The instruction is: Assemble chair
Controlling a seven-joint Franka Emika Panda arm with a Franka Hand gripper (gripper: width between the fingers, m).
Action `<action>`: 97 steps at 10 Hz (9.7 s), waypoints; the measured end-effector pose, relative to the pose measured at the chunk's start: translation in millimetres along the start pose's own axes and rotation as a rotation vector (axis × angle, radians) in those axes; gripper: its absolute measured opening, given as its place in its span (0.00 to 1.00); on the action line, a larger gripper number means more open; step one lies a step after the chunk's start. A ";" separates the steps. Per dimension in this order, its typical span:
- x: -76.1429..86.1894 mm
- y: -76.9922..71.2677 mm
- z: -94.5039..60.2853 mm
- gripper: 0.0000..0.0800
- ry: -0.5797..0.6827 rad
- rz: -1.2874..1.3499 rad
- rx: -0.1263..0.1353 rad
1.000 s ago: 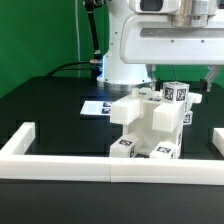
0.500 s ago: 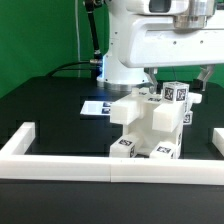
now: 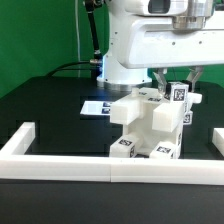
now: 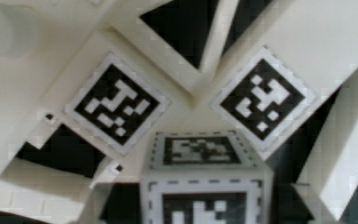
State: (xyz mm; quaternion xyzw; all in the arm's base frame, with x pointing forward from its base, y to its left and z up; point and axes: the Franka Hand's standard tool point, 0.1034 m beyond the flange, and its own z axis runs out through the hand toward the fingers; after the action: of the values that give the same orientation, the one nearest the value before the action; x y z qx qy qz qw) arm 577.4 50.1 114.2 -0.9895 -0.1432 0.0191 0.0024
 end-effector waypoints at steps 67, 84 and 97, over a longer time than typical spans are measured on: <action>-0.5 -5.6 3.4 0.81 0.034 0.790 0.005; 2.8 4.5 4.3 0.35 0.050 -0.162 -0.037; 1.2 11.7 2.0 0.81 0.054 0.046 -0.032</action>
Offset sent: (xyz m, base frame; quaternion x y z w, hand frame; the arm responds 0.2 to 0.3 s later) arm 0.0000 0.0000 0.0000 0.0000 0.0000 0.1938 0.9810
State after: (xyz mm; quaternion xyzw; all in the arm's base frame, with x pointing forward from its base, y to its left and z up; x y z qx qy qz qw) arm 581.8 39.2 112.0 -0.9926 -0.1206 -0.0098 -0.0098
